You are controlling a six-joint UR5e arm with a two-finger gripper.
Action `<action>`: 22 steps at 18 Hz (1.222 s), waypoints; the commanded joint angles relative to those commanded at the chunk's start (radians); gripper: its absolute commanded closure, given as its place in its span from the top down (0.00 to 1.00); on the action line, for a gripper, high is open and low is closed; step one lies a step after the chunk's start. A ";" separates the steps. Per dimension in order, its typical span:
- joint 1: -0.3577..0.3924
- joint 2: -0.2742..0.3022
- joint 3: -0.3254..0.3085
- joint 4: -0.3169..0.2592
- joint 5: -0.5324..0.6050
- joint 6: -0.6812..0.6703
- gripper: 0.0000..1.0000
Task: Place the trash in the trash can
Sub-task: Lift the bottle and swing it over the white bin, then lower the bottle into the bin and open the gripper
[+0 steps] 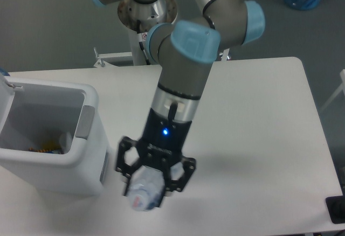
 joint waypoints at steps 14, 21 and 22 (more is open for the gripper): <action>-0.003 0.054 0.009 0.006 -0.489 0.024 0.58; -0.072 0.143 -0.191 0.008 -0.577 0.279 0.60; -0.080 0.144 -0.196 0.008 -0.577 0.290 0.61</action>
